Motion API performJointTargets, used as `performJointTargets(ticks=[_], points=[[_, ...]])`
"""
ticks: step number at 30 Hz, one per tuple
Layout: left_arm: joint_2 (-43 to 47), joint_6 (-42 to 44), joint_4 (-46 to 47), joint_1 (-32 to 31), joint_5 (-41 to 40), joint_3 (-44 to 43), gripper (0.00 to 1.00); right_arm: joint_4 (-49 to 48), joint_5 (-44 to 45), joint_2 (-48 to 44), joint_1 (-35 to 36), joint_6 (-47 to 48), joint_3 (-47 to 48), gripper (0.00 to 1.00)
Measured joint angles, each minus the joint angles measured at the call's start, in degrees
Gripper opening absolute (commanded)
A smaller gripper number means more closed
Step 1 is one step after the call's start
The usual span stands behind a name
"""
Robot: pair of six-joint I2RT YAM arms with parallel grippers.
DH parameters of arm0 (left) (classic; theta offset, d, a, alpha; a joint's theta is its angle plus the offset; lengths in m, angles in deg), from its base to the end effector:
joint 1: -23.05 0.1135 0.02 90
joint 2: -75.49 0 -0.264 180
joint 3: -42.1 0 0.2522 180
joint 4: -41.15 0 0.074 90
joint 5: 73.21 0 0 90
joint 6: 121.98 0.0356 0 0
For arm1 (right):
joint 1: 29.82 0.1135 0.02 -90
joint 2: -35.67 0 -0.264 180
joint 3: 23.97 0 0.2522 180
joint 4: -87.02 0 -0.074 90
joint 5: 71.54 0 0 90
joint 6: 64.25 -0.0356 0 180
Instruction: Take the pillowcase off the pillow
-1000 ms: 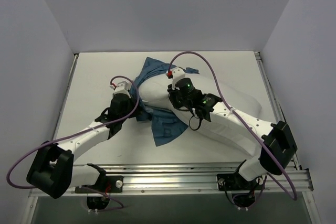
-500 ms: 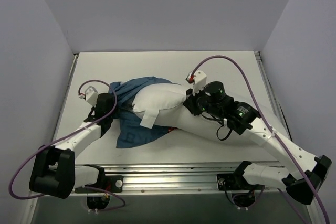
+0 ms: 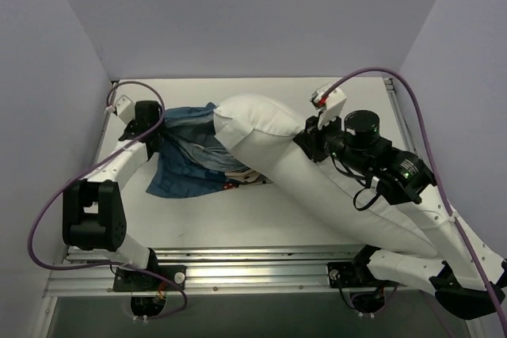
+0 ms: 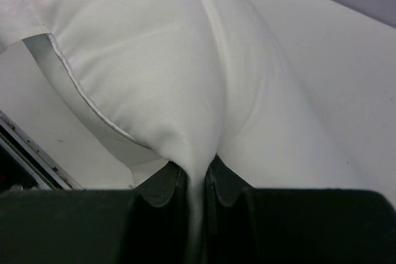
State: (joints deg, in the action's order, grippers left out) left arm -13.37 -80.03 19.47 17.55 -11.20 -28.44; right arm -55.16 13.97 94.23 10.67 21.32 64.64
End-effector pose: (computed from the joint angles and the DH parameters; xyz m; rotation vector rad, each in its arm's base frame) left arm 0.3350 -0.0155 0.2304 -1.0177 1.9217 0.0269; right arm 0.1572 0.1379 0.4502 -0.5979 1.6438 0.6462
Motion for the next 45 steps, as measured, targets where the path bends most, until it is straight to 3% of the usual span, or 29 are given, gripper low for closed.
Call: performJointTargets(ticks=[9,11,16,21,28,33,41,43,45], points=[[0.66,17.88,-6.34,0.68,5.53,-30.75,0.08,-2.21,11.47,0.7,-0.02,-0.11,8.11,0.0],[2.69,23.08,-5.88,0.68,8.72,-35.39,0.17,-2.62,14.95,1.22,-0.09,-0.24,8.09,0.0],[10.01,33.14,-3.39,0.68,18.82,-41.03,0.25,-4.11,21.09,2.32,-0.46,-0.48,6.01,0.0],[16.13,41.53,-2.86,0.68,27.45,-40.96,0.28,-4.87,24.46,2.58,-0.79,-0.72,3.06,0.0],[18.29,50.4,-8.48,0.59,29.35,-40.65,0.3,-6.93,27.34,3.21,-1.09,-1.53,0.98,0.0],[18.47,47.3,-7.15,-2.91,30.88,-34.95,0.3,-8.96,29.79,4.9,-1.84,-2.12,-0.72,0.0],[11.47,35.78,-1.51,-21.09,28.22,-12.83,0.29,-13.38,32.94,11.1,-6.19,-2.54,-4.17,0.0],[9.49,31.87,-2.21,-23.19,27.54,-7.37,0.32,-14.4,33.18,12.61,-7.08,-2.12,-4.79,0.0],[9.44,29.05,-4.2,-23.52,26.14,-4.02,0.41,-16.26,33.27,13.99,-7.82,-1.44,-5.66,0.0]])
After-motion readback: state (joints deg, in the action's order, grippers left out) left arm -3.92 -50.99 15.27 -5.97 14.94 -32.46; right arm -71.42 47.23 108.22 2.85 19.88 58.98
